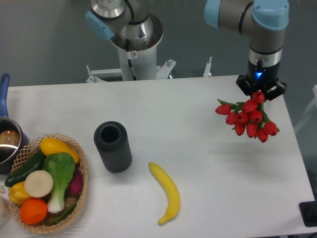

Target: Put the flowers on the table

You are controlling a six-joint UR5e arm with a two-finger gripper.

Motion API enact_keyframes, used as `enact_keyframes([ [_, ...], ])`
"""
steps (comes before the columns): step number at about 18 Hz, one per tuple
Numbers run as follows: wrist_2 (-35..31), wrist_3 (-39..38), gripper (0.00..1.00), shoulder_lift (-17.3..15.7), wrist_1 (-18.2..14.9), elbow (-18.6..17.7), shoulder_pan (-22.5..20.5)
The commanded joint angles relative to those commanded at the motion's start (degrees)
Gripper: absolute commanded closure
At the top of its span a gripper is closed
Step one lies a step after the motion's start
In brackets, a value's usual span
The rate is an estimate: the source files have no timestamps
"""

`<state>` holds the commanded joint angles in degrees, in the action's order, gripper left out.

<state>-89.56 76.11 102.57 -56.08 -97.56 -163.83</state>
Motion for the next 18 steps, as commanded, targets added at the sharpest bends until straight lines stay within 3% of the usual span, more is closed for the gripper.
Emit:
enact_keyframes([
  [9, -0.1, -3.4, 1.0, 3.9, 0.8, -0.5, 2.5],
  [10, -0.1, -3.4, 0.96, 4.5, 0.7, -0.4, 2.9],
  [11, -0.1, -3.4, 0.88, 5.2, 0.6, -0.4, 3.4],
  [13, 0.0, -3.3, 0.62, 5.5, 0.4, -0.3, 3.7],
  [14, 0.2, -3.3, 0.42, 5.5, 0.4, -0.3, 3.7],
  [15, 0.3, -3.3, 0.0, 5.5, 0.4, -0.7, 3.7],
  [18, 0.4, -3.3, 0.0, 5.3, 1.0, -1.5, 3.6],
])
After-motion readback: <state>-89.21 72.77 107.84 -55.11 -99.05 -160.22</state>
